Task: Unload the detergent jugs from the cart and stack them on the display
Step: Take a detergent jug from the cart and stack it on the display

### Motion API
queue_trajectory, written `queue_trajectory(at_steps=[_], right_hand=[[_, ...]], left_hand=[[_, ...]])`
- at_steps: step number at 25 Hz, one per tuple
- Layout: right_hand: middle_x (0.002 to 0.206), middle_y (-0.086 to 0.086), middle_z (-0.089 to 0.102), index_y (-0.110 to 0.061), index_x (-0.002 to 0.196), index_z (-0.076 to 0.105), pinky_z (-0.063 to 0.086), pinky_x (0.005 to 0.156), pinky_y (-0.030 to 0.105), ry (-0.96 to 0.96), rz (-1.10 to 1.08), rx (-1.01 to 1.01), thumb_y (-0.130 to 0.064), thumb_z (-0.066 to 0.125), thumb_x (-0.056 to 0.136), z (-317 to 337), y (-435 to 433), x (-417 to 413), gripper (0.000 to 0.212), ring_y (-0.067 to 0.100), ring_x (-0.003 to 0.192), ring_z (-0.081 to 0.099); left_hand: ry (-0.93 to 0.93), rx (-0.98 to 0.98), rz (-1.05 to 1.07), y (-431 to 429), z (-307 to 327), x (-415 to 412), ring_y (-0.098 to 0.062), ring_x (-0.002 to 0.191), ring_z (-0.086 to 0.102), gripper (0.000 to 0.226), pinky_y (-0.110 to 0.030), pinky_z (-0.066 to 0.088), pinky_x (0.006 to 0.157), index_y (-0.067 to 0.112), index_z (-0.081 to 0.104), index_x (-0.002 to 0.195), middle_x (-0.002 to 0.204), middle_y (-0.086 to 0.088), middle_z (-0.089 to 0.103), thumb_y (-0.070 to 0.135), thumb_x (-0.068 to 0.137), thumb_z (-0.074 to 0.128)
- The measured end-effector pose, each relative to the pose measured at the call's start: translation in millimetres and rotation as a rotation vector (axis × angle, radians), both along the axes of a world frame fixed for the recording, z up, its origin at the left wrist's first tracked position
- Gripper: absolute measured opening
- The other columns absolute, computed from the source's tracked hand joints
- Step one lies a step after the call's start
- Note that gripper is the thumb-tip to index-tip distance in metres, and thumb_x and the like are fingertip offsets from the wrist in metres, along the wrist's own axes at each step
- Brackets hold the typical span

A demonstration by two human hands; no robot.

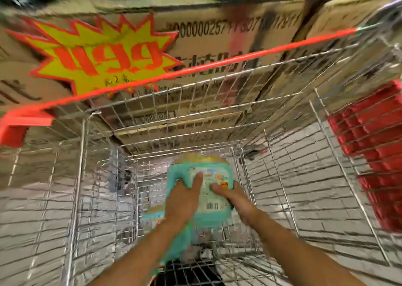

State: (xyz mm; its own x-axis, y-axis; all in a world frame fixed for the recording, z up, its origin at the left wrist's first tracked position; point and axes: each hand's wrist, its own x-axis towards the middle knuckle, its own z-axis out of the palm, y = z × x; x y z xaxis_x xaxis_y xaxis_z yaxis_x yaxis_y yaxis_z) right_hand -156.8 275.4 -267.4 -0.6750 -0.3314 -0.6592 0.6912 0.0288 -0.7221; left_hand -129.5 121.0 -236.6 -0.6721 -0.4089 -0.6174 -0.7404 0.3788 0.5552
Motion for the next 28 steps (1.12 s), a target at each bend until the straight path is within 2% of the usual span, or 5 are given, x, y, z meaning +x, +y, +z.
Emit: queue_trajectory(at_steps=[6,10,14,19,28], right_hand=[[0.106,0.017,0.073,-0.003,0.117,0.060,0.059,0.077,0.043,0.285,-0.174,-0.005,-0.035,0.089,0.046,122,-17,-12,0.083,0.031,0.092,0.071],[0.114,0.023,0.067,0.001,0.125,0.050,0.056,0.086,0.053,0.432,-0.332,-0.055,-0.030,0.089,0.049,178,-22,-2,0.090,0.040,0.101,0.067],[0.113,0.026,0.066,0.001,0.122,0.050,0.056,0.084,0.052,0.543,-0.405,-0.168,-0.036,0.090,0.045,218,-21,8,0.095,0.038,0.097,0.068],[0.116,0.028,0.065,0.002,0.124,0.049,0.056,0.079,0.045,0.521,-0.366,-0.330,-0.042,0.096,0.038,241,-22,17,0.107,0.038,0.097,0.067],[0.140,0.001,0.053,-0.028,0.139,0.041,0.054,0.092,0.042,0.736,-0.121,0.339,-0.079,0.071,0.054,283,-28,18,0.104,0.018,0.115,0.061]], left_hand=[[0.258,-0.129,-0.061,-18,129,-6,-0.035,0.099,0.064,0.069,-0.035,0.050,0.084,0.013,0.065,0.109,0.104,-0.017,0.069,0.073,0.083,0.043],[0.657,-0.736,-0.209,-29,196,12,-0.029,0.082,0.070,0.071,-0.033,0.048,0.064,0.023,0.067,0.093,0.087,-0.009,0.073,0.082,0.078,0.030],[1.119,-0.175,0.041,-51,214,24,-0.015,0.105,0.059,0.058,-0.031,0.047,0.091,0.027,0.058,0.118,0.116,-0.001,0.062,0.058,0.069,0.062],[0.750,1.074,0.299,-54,221,31,-0.018,0.086,0.069,0.069,-0.037,0.056,0.078,0.016,0.066,0.114,0.107,-0.011,0.070,0.038,0.053,0.088],[0.770,0.965,0.409,-43,222,39,-0.006,0.054,0.060,0.006,-0.022,0.049,0.048,0.015,0.062,0.075,0.063,0.001,0.064,0.014,0.081,0.062]])
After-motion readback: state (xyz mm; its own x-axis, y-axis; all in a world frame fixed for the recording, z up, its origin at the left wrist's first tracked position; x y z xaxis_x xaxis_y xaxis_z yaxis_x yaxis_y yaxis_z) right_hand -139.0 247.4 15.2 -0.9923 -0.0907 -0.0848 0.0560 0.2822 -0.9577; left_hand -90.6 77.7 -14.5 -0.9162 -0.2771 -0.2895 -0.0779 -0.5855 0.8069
